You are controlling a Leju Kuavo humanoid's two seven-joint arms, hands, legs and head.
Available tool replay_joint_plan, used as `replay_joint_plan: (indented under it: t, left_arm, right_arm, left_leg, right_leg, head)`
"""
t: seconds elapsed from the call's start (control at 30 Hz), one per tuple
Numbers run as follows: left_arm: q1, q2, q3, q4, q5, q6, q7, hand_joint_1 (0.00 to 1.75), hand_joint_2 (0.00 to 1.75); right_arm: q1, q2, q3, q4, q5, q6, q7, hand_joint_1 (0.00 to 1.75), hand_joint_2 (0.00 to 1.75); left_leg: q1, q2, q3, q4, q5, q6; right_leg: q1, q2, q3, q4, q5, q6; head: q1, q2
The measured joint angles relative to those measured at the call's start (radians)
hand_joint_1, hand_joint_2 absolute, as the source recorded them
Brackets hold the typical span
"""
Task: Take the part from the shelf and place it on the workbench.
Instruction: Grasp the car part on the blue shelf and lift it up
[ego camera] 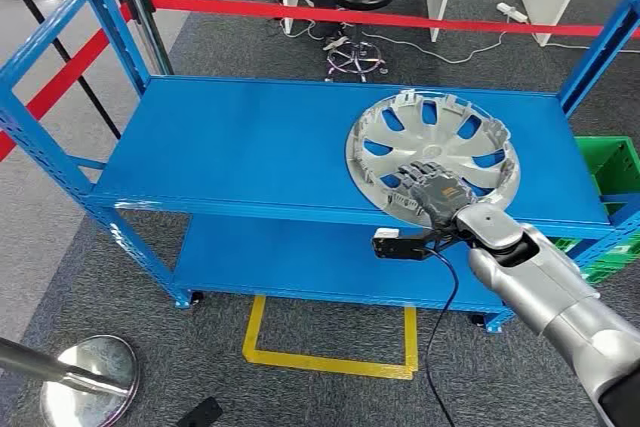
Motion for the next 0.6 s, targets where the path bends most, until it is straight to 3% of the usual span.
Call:
replay_joint_plan:
  t: [0.1,0.17,0.2,0.27,0.33,0.37,0.4,0.47,0.53,0.6]
  left_arm:
    - [0.001,0.000,0.001,0.000,-0.003,0.000,0.000,0.00,0.00]
    - [0.000,0.001,0.002,0.000,-0.005,0.000,0.001,0.00,0.00]
    - [0.000,0.001,0.003,0.000,-0.005,0.000,0.002,0.00,0.00]
    - [0.000,0.001,0.004,0.000,-0.006,0.000,0.002,0.00,0.00]
    - [0.002,0.000,0.004,0.000,-0.006,0.000,0.002,0.00,0.00]
    - [0.002,0.000,0.005,0.000,-0.006,0.000,0.001,0.00,0.00]
    - [0.002,0.000,0.005,0.000,-0.006,0.001,0.001,0.00,0.00]
    - [0.001,0.000,0.006,0.000,-0.007,0.001,0.000,0.00,0.00]
    - [0.000,0.000,0.007,0.000,-0.008,0.001,-0.001,0.00,0.00]
    - [0.001,-0.001,0.007,0.000,-0.009,0.001,-0.001,0.00,0.00]
  right_arm:
    - [0.001,0.001,0.001,0.007,-0.001,-0.001,0.000,0.00,1.75]
    - [0.001,0.002,0.001,0.013,-0.002,-0.002,-0.001,0.00,1.75]
    - [0.001,0.002,0.001,0.016,-0.002,-0.003,-0.001,0.00,1.75]
    - [0.004,0.003,0.002,0.024,-0.003,-0.005,-0.001,0.00,1.75]
    - [0.009,0.004,0.005,0.032,-0.004,-0.007,-0.001,0.00,1.75]
    - [0.011,0.005,0.007,0.035,-0.005,-0.010,-0.001,0.00,1.75]
    - [0.012,0.005,0.008,0.038,-0.007,-0.015,0.000,0.00,1.75]
    - [0.012,0.007,0.008,0.044,-0.009,-0.038,0.006,0.00,1.75]
    - [0.015,0.011,0.008,0.052,-0.009,-0.068,0.015,0.00,1.75]
    - [0.023,0.016,0.008,0.063,-0.007,-0.091,0.024,0.00,1.75]
  left_leg:
    - [-0.001,-0.001,-0.003,0.003,0.002,0.011]
    - [0.002,-0.001,-0.002,0.001,0.005,0.024]
    - [0.004,-0.001,-0.002,0.000,0.006,0.029]
    - [0.004,-0.001,-0.002,0.000,0.006,0.034]
    - [0.004,-0.001,-0.002,0.000,0.005,0.035]
    - [0.004,-0.001,-0.001,0.000,0.005,0.034]
    - [0.004,-0.002,0.000,0.001,0.004,0.033]
    - [0.003,-0.002,0.001,0.001,0.002,0.027]
    - [-0.001,-0.003,-0.001,0.001,0.002,0.017]
    - [-0.001,-0.003,-0.003,-0.002,0.006,0.007]
  right_leg:
    - [-0.002,0.000,0.001,-0.007,0.003,0.009]
    - [-0.005,-0.001,-0.011,0.014,-0.014,0.020]
    - [-0.005,-0.002,-0.030,0.054,-0.038,0.025]
    - [-0.007,-0.003,-0.090,0.187,-0.102,0.032]
    - [-0.007,-0.003,-0.135,0.279,-0.127,0.035]
    - [-0.008,-0.003,-0.132,0.269,-0.112,0.035]
    - [-0.008,-0.003,-0.109,0.221,-0.081,0.034]
    - [-0.009,-0.003,-0.037,0.079,-0.021,0.031]
    - [-0.007,-0.001,0.003,0.003,-0.004,0.024]
    - [-0.005,0.001,0.003,-0.002,-0.006,0.010]
  head:
    - [0.000,0.000]
    - [0.003,0.000]
    - [0.005,0.000]
    - [0.010,0.000]
    - [0.010,0.000]
    - [0.010,0.000]
    - [0.010,0.000]
    - [0.010,0.000]
    - [0.008,0.000]
    - [0.006,0.000]
